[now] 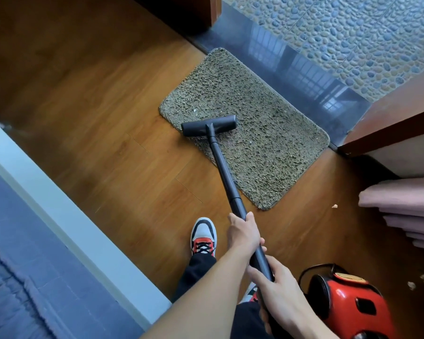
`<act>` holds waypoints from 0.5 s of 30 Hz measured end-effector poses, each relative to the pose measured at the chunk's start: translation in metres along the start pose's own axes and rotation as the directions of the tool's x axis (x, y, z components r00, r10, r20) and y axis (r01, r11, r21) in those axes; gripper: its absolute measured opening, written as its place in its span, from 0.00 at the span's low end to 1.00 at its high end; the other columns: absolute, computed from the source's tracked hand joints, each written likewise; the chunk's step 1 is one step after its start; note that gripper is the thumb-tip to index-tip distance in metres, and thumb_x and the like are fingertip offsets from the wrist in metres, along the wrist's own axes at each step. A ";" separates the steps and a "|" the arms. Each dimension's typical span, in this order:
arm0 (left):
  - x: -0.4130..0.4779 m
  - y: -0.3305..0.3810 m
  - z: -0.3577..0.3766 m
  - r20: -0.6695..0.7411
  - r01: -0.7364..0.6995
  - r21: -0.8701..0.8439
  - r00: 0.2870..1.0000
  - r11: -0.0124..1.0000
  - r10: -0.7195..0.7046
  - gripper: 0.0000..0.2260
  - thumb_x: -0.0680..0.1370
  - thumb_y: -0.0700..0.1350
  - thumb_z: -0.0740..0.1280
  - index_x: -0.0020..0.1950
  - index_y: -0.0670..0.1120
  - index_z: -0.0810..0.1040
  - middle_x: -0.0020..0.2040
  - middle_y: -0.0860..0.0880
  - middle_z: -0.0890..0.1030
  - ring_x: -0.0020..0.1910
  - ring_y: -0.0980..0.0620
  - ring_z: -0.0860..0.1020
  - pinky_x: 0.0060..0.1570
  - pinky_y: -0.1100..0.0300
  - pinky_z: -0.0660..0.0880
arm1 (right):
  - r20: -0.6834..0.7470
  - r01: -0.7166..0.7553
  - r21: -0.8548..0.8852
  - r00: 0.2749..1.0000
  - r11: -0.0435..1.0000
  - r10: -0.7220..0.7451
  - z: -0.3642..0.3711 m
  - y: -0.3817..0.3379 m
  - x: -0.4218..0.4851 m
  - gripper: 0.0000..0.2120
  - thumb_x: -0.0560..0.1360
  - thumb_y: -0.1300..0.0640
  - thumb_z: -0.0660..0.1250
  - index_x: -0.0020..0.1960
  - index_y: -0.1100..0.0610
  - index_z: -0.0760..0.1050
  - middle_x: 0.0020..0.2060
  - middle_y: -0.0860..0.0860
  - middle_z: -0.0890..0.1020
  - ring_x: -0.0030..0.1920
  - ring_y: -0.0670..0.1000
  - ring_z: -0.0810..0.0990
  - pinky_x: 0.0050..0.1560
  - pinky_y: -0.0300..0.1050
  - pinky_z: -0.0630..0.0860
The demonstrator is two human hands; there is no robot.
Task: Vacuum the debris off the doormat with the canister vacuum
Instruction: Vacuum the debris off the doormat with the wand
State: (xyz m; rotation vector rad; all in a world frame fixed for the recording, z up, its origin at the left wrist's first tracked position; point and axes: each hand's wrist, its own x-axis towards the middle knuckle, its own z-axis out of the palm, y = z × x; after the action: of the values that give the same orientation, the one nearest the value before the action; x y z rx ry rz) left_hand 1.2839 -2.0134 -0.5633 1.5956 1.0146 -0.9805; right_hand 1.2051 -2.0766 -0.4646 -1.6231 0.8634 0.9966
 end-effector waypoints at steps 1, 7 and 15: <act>0.007 0.010 -0.004 -0.008 -0.006 0.005 1.000 1.000 0.006 0.17 0.82 0.53 0.58 0.67 0.45 0.65 0.33 0.47 0.75 0.22 0.51 0.75 0.35 0.50 0.82 | 0.005 0.009 0.015 1.000 1.000 -0.009 0.002 -0.010 0.007 0.05 0.80 0.49 0.65 0.55 0.48 0.73 0.33 0.56 0.80 0.25 0.52 0.78 0.29 0.45 0.77; 0.042 0.071 -0.031 -0.048 -0.047 -0.012 0.998 0.999 0.047 0.20 0.82 0.51 0.58 0.70 0.42 0.64 0.31 0.47 0.75 0.22 0.50 0.74 0.34 0.51 0.81 | -0.034 0.063 -0.004 0.997 0.998 -0.063 0.011 -0.067 0.047 0.07 0.78 0.50 0.66 0.46 0.54 0.73 0.28 0.53 0.78 0.21 0.54 0.76 0.25 0.48 0.75; 0.069 0.120 -0.061 -0.073 -0.061 -0.026 0.996 0.998 0.059 0.14 0.83 0.51 0.58 0.64 0.42 0.66 0.36 0.46 0.75 0.24 0.51 0.74 0.22 0.61 0.73 | -0.024 0.084 0.017 0.996 0.996 -0.083 0.024 -0.124 0.075 0.06 0.79 0.53 0.64 0.48 0.55 0.72 0.24 0.52 0.76 0.20 0.55 0.75 0.21 0.43 0.72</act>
State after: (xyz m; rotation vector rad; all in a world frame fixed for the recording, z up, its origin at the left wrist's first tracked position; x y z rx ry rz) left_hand 1.4268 -1.9658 -0.5786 1.6389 1.0191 -0.8699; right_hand 1.3414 -2.0288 -0.4902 -1.6454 0.8113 0.9108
